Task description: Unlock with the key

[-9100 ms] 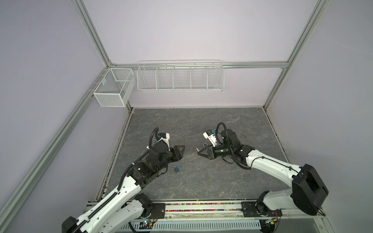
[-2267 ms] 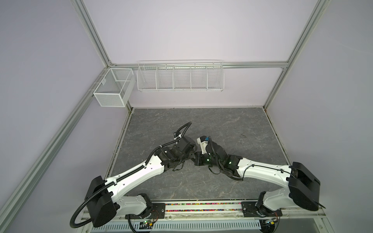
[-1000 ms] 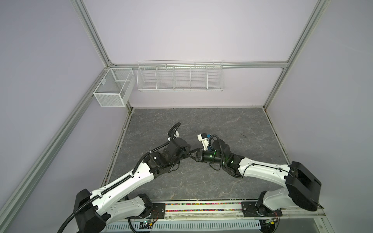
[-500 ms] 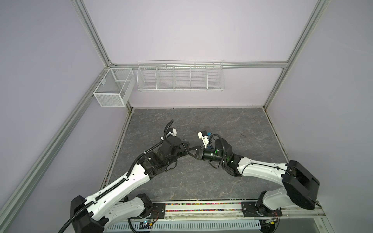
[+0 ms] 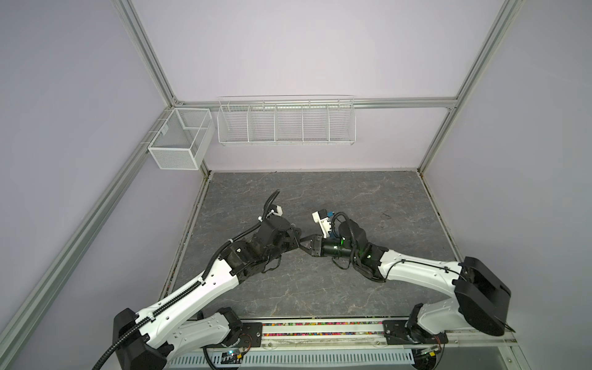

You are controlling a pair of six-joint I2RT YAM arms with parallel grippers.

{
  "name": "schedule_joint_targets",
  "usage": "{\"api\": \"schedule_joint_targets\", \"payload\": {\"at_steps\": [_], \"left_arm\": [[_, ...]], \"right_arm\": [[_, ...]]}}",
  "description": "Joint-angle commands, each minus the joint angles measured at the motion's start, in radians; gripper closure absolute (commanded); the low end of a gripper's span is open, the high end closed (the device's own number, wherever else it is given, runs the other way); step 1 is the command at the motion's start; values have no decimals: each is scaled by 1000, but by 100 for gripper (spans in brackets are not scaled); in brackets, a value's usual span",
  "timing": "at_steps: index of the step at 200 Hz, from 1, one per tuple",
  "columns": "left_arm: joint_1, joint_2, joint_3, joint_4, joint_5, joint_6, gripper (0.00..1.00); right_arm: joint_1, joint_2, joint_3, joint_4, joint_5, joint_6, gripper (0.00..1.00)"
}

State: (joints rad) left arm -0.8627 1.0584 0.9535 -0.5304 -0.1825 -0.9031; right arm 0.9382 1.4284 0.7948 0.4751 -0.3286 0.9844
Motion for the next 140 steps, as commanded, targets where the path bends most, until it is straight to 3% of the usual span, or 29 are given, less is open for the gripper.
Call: {"api": "schedule_joint_targets", "payload": {"at_steps": [1,39,67,96,120,140], "left_arm": [[-1,12,38,-14,-24,14,100],[-1,15,44,-7,-52,-3,100],[0,25,47,-24,-80,1,100],[0,21,57,-43,-112,22,100],[5,-8,44,-57,-147,64,100],[7,-60,-3,-31,-160,134,100]], "right_arm": [[30,-46,53,-88,18,-105,92],[48,-43,69,-173,76,-160,91],[58,-56,75,-233,121,-201,82],[60,-98,78,-316,153,-250,65],[59,-167,75,-397,174,-298,56],[46,-229,126,-541,205,-342,41]]}}
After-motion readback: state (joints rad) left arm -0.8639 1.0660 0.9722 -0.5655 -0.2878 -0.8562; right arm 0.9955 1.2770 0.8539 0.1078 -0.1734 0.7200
